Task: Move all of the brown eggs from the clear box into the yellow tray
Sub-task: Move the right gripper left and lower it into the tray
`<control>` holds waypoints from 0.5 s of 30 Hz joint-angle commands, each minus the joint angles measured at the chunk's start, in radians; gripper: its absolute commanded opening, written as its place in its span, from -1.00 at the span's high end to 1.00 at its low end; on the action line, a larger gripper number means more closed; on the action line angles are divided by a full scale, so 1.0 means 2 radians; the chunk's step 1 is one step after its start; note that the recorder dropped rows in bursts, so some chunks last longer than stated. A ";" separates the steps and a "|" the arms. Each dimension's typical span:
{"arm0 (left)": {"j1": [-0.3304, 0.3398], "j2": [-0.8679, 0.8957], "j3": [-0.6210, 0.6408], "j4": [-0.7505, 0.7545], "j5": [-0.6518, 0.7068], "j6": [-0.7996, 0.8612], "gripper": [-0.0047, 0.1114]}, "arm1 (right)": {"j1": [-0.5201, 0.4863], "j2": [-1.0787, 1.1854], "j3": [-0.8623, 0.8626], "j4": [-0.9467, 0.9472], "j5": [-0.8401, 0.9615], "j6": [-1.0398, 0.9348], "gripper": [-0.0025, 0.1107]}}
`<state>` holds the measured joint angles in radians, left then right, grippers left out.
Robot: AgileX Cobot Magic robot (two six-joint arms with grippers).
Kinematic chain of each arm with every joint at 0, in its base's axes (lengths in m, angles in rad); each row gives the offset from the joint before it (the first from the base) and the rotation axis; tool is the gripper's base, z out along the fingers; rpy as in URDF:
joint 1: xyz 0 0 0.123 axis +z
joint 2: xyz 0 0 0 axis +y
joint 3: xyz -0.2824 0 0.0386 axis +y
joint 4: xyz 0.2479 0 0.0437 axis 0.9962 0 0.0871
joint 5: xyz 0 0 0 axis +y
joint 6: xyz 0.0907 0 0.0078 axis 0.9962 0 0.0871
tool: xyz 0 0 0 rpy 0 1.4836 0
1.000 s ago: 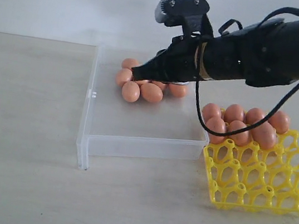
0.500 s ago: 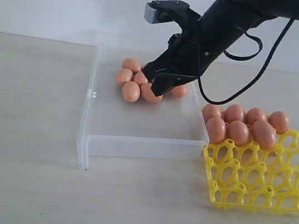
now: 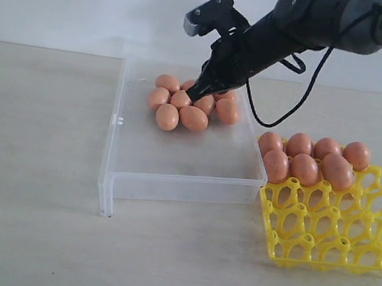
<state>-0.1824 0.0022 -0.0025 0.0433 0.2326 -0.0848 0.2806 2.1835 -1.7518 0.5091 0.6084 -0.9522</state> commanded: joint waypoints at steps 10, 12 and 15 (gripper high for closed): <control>0.002 -0.001 0.001 -0.001 0.000 0.001 0.85 | -0.002 0.071 -0.004 0.072 -0.059 -0.157 0.96; 0.002 -0.001 0.001 -0.001 0.000 0.001 0.85 | -0.002 0.071 -0.004 0.072 -0.072 -0.157 0.96; 0.002 -0.001 0.001 -0.001 0.000 0.001 0.85 | -0.002 0.070 -0.004 0.072 -0.071 -0.156 0.89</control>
<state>-0.1824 0.0022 -0.0025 0.0433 0.2326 -0.0848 0.2806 2.3318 -1.7523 0.6440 0.4756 -1.2553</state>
